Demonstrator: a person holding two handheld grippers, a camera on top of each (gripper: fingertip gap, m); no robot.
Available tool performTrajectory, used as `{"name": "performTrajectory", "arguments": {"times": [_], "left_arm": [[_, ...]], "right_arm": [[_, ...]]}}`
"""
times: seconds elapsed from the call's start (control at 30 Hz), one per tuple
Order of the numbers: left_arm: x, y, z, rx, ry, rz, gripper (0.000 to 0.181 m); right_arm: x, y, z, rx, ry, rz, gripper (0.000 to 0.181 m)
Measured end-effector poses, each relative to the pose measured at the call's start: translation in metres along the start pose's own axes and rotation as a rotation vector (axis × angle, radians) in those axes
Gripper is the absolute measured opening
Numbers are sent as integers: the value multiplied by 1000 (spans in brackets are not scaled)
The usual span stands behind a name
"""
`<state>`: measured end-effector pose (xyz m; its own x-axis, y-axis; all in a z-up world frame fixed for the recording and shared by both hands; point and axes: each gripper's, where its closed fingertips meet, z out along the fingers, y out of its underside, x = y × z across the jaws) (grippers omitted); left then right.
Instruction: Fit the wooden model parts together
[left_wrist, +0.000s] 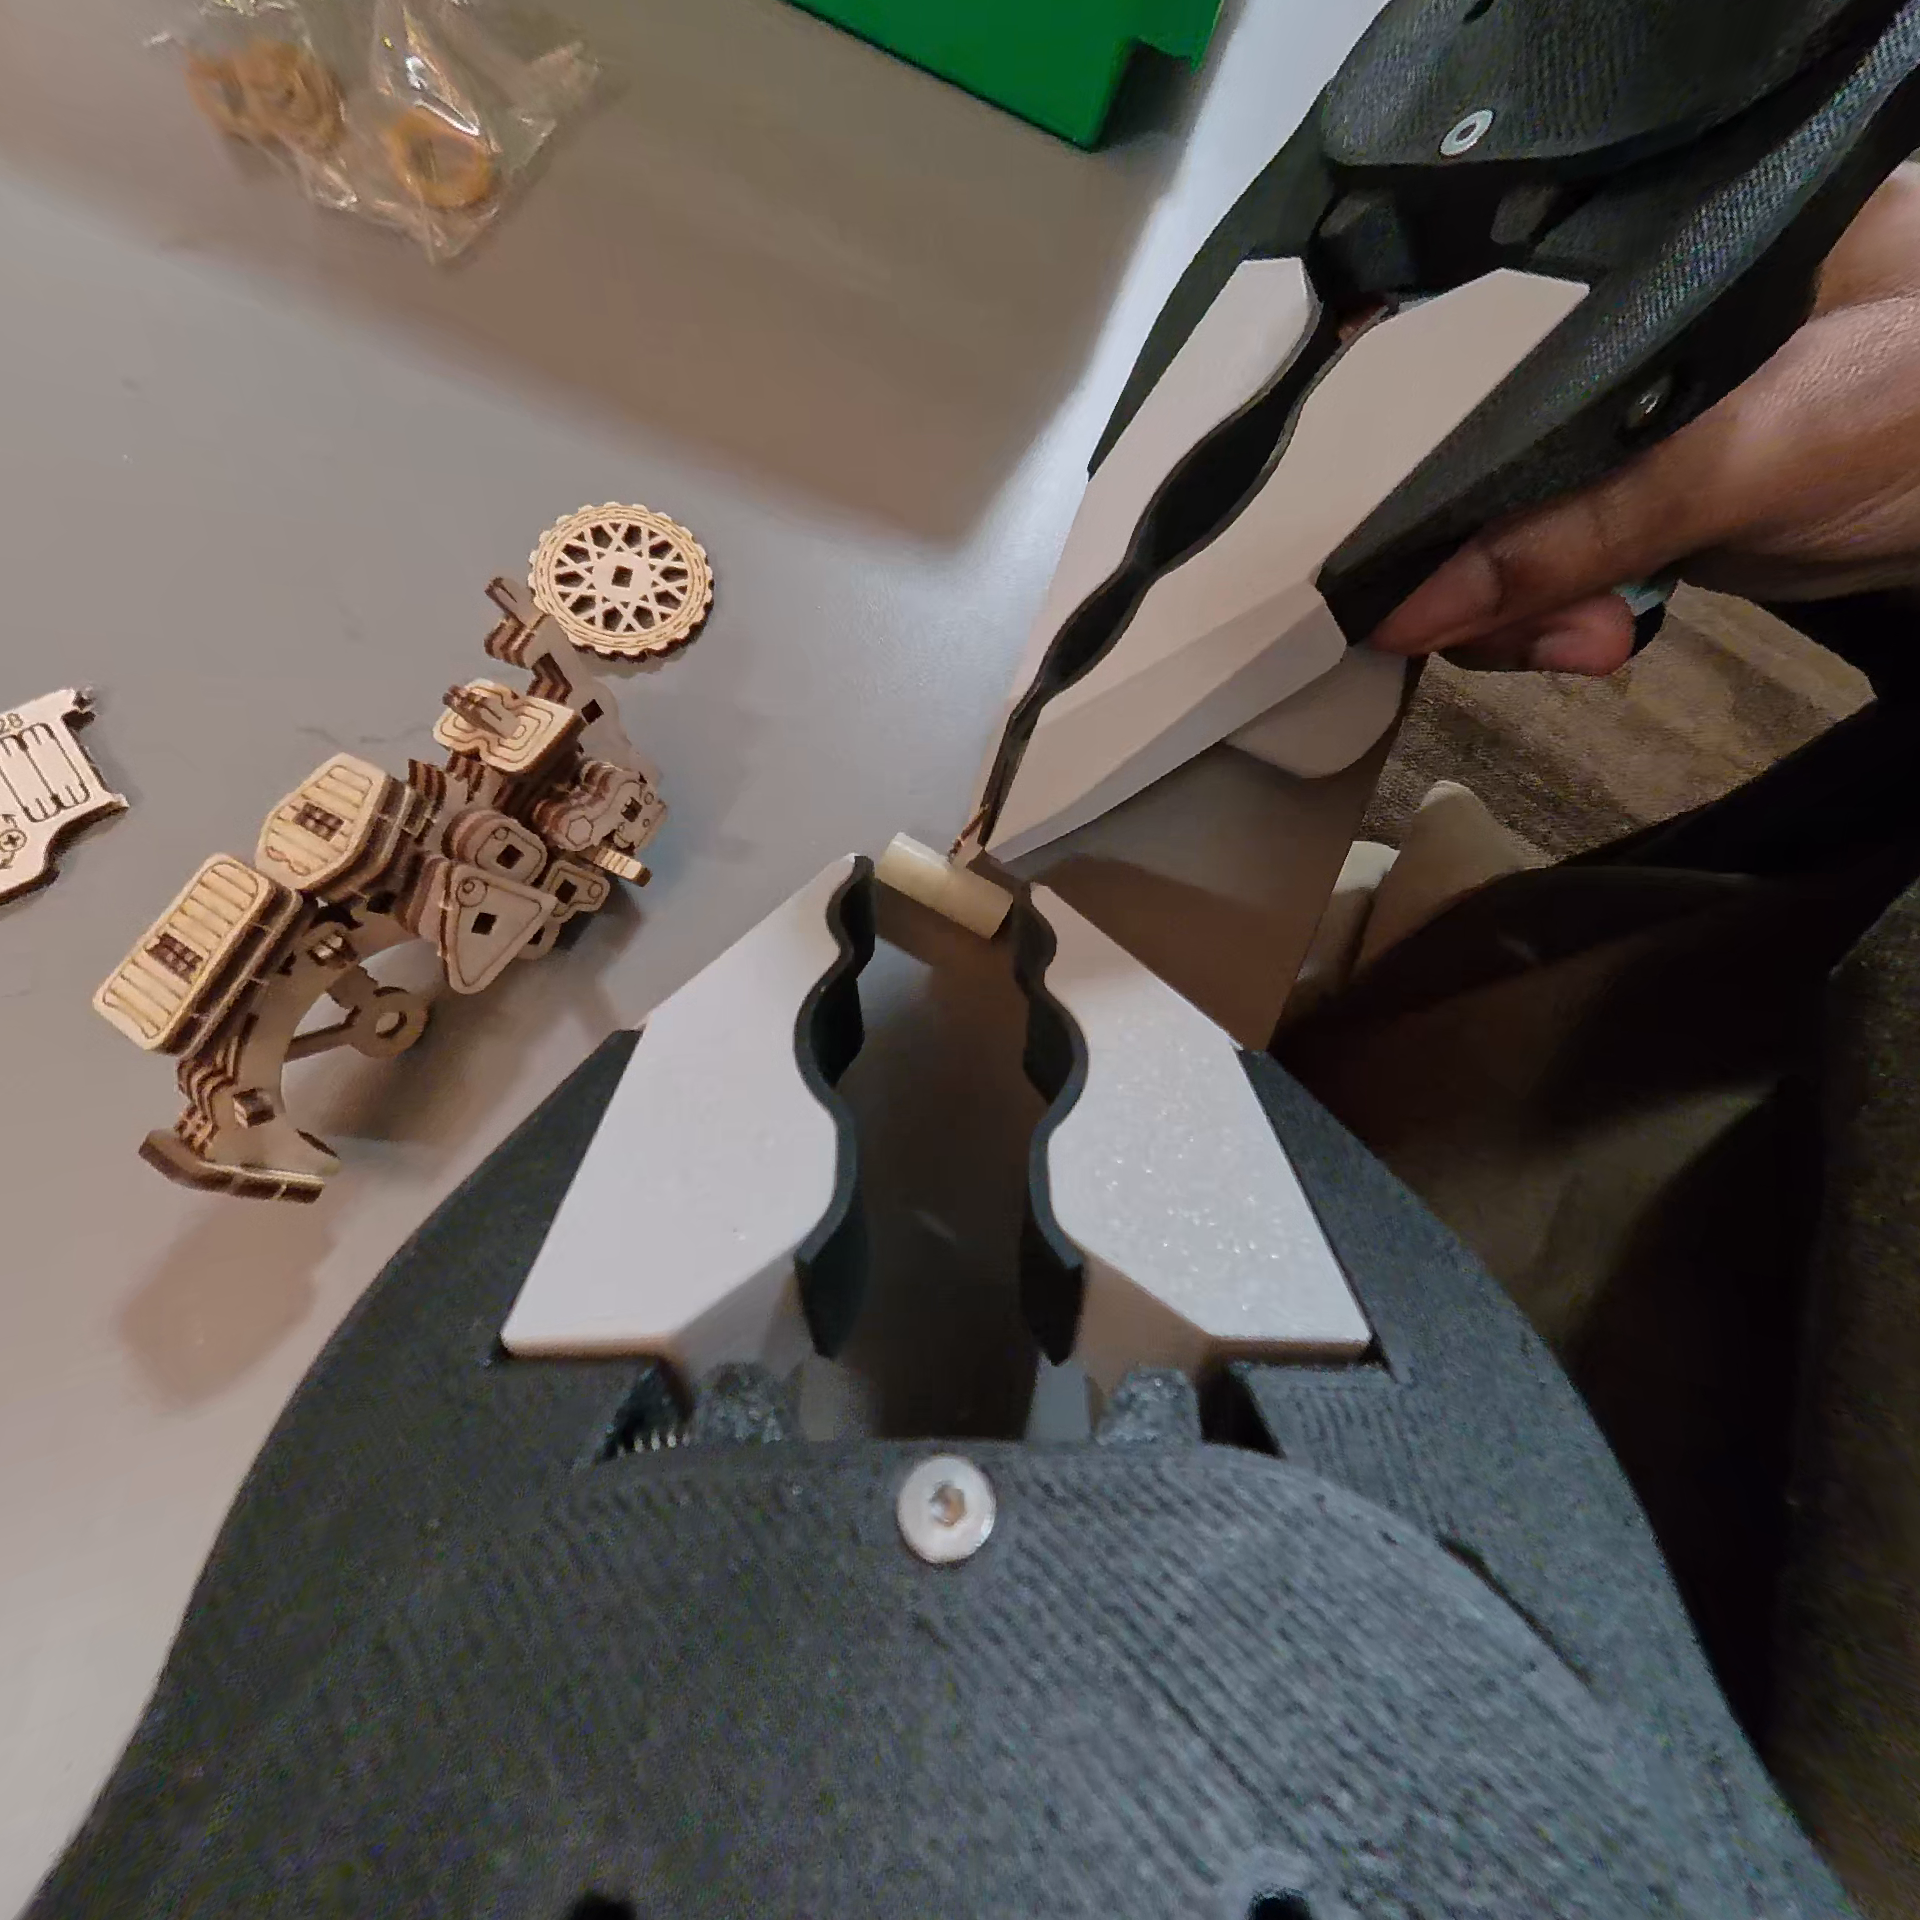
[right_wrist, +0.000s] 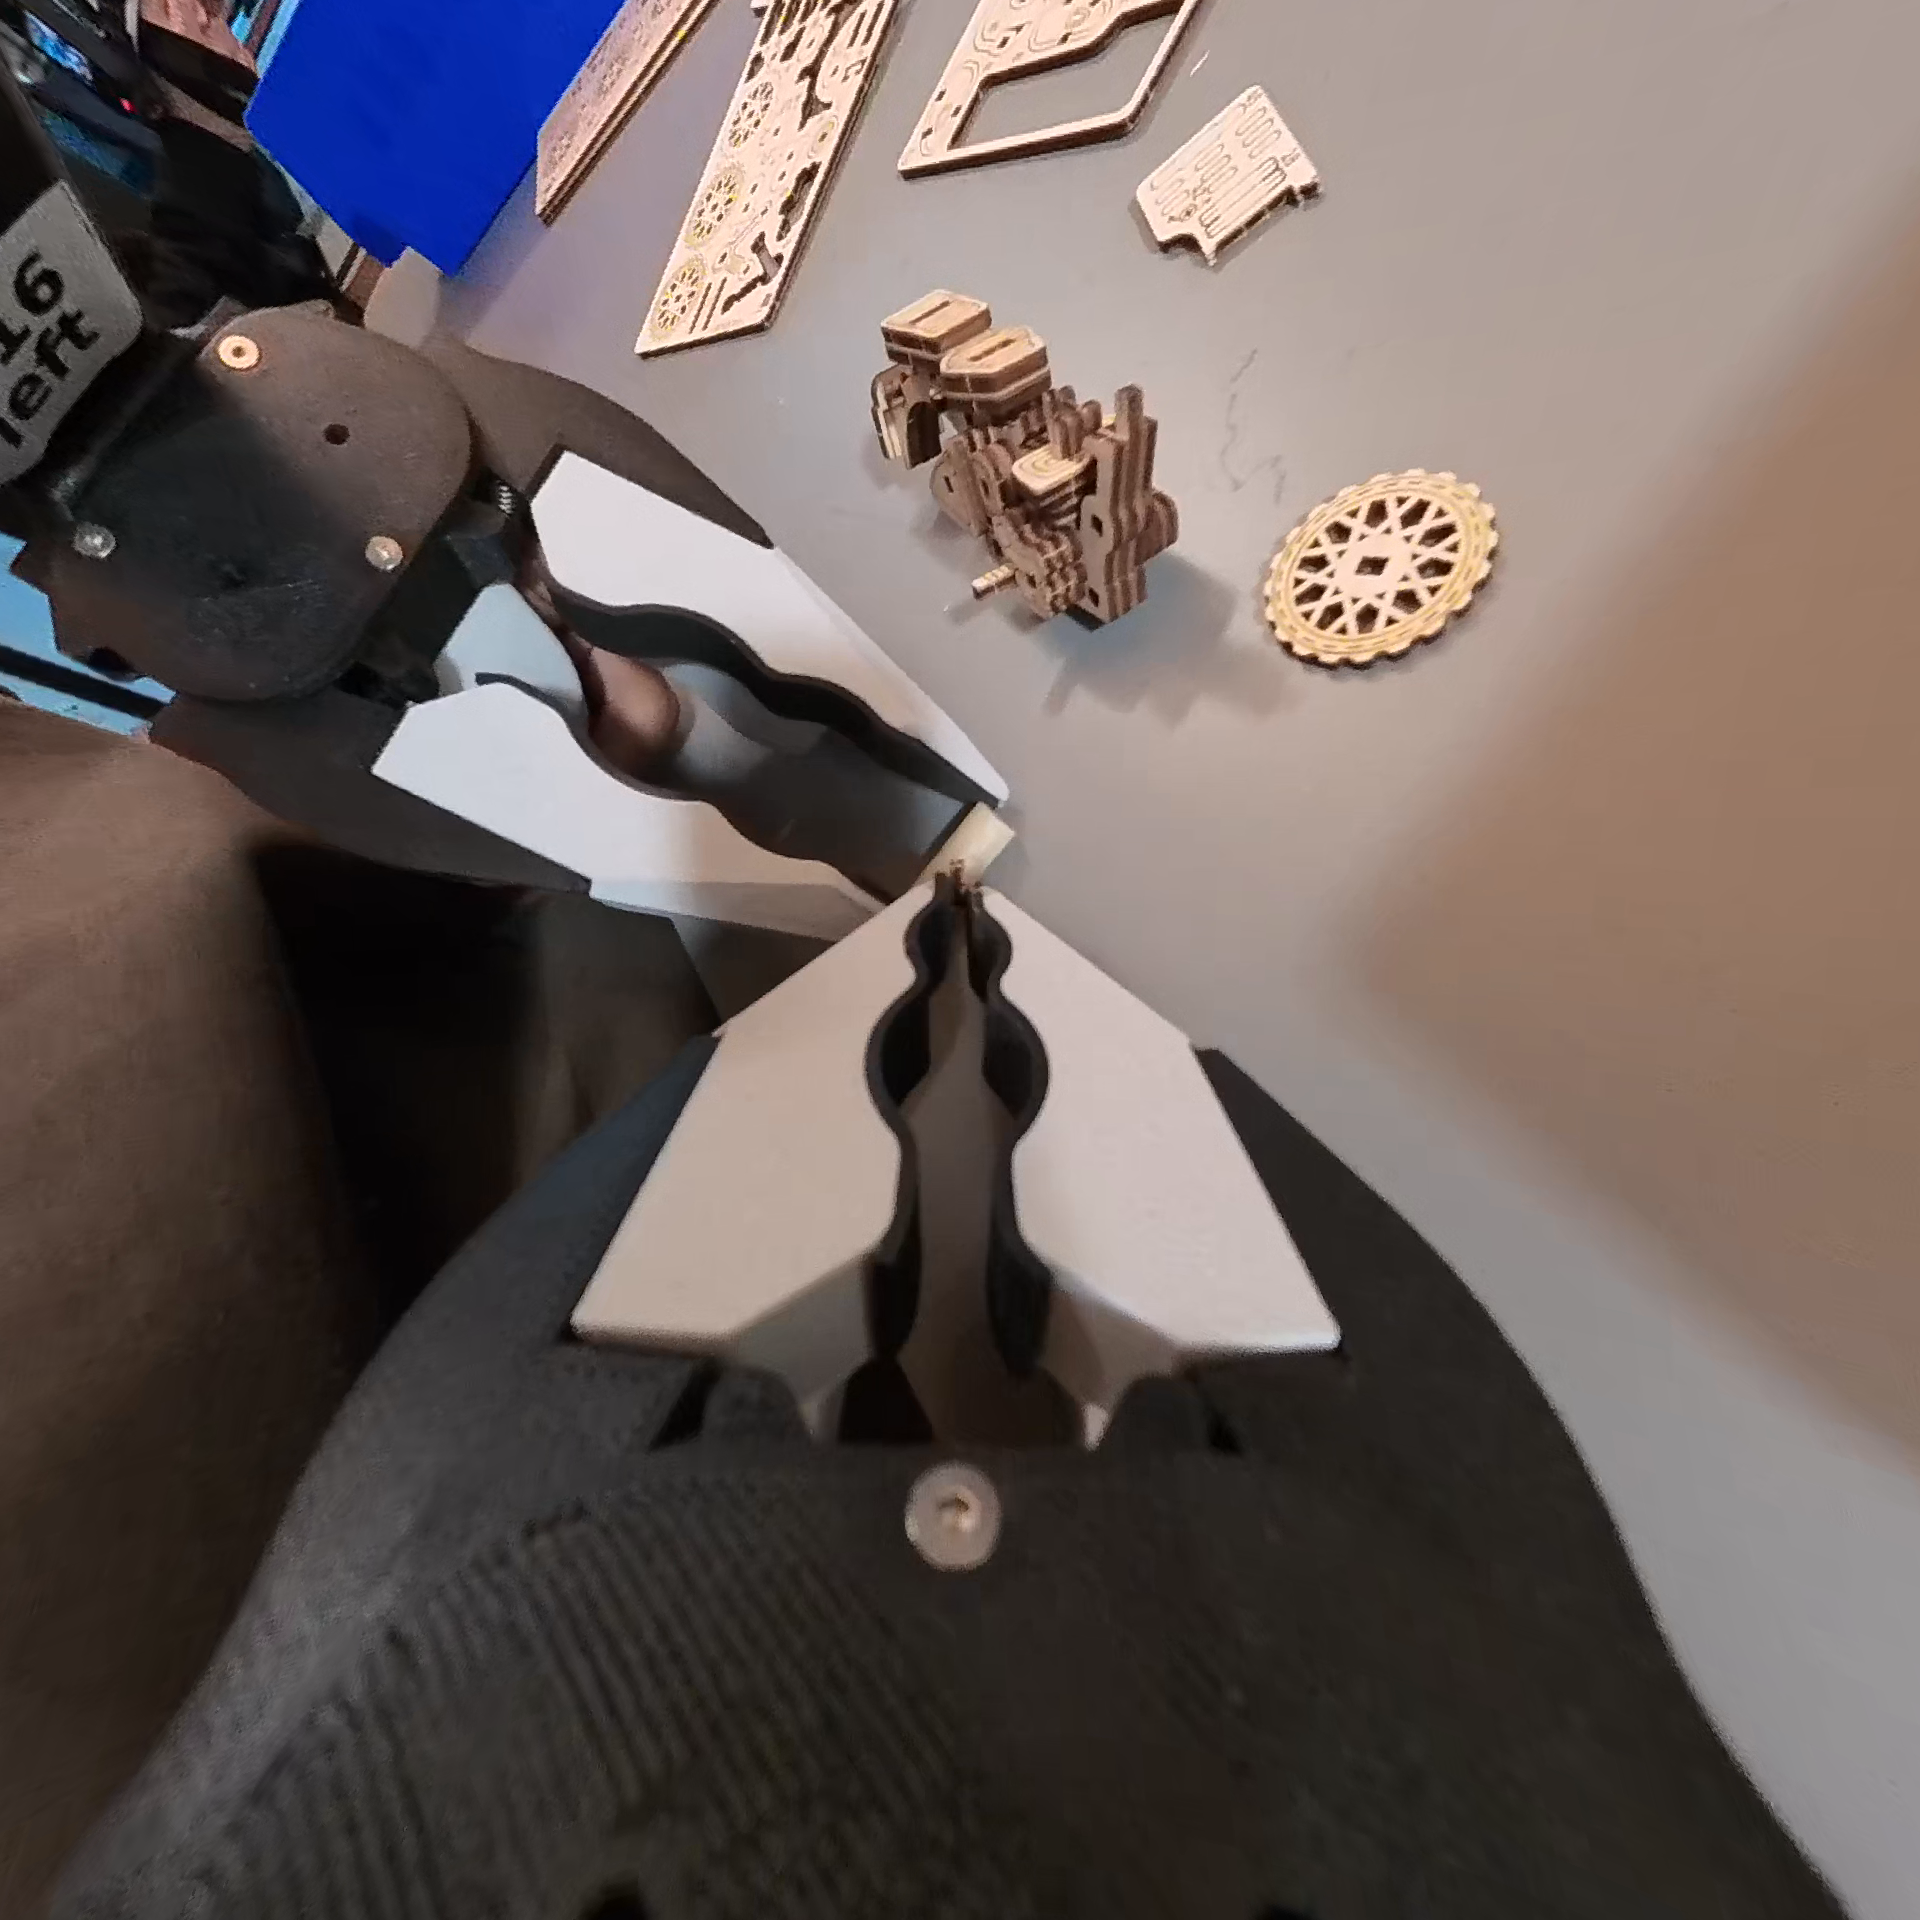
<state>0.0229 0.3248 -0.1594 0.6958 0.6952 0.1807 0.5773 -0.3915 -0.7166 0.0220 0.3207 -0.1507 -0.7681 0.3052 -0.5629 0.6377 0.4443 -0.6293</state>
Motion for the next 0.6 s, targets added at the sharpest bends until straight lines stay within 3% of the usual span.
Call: {"name": "performTrajectory", "arguments": {"times": [0.3, 0.47, 0.6], "left_arm": [[0, 1, 0, -3, -36, 38, 27], [1, 1, 0, -4, -15, 18, 26], [1, 1, 1, -5, -32, 37, 27]], "right_arm": [[5, -2, 1, -3, 41, -23, 1], [-7, 2, 1, -33, -50, 16, 0], [-3, -2, 4, -26, 21, -40, 1]]}}
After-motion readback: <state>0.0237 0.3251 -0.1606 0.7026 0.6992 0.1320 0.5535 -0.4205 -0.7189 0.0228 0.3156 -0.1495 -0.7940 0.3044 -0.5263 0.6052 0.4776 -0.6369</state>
